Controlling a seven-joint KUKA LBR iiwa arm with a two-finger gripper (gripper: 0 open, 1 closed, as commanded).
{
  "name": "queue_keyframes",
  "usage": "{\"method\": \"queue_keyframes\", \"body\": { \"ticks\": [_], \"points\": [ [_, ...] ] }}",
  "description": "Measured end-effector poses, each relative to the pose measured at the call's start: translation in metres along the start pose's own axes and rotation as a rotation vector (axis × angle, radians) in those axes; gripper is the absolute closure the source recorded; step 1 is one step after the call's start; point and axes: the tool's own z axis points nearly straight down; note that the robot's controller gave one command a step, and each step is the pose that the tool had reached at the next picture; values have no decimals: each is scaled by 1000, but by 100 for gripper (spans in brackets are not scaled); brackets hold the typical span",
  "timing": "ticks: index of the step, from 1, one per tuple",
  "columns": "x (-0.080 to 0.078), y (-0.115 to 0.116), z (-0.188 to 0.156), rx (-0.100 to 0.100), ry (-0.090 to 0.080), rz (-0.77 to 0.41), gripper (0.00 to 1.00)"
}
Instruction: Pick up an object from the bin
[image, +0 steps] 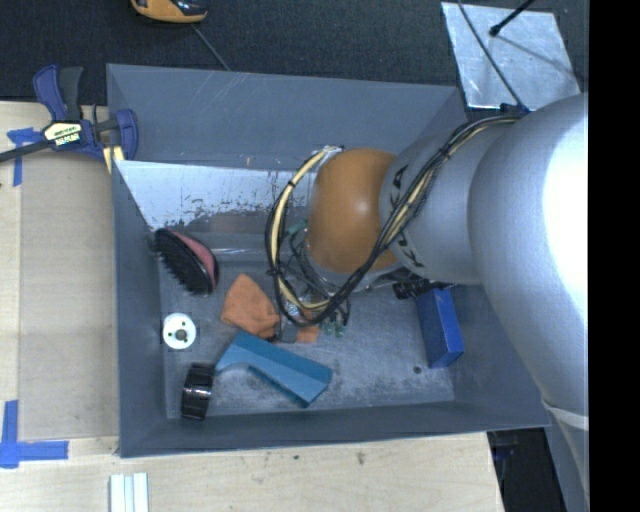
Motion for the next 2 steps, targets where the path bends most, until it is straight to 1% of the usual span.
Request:
{"method": "queue_keyframes", "body": {
  "ticks": [1,2],
  "points": [
    [0,0,-22,0,0,0,100],
    [-2,0,-35,-3,-10,-1,100]
  ]
}}
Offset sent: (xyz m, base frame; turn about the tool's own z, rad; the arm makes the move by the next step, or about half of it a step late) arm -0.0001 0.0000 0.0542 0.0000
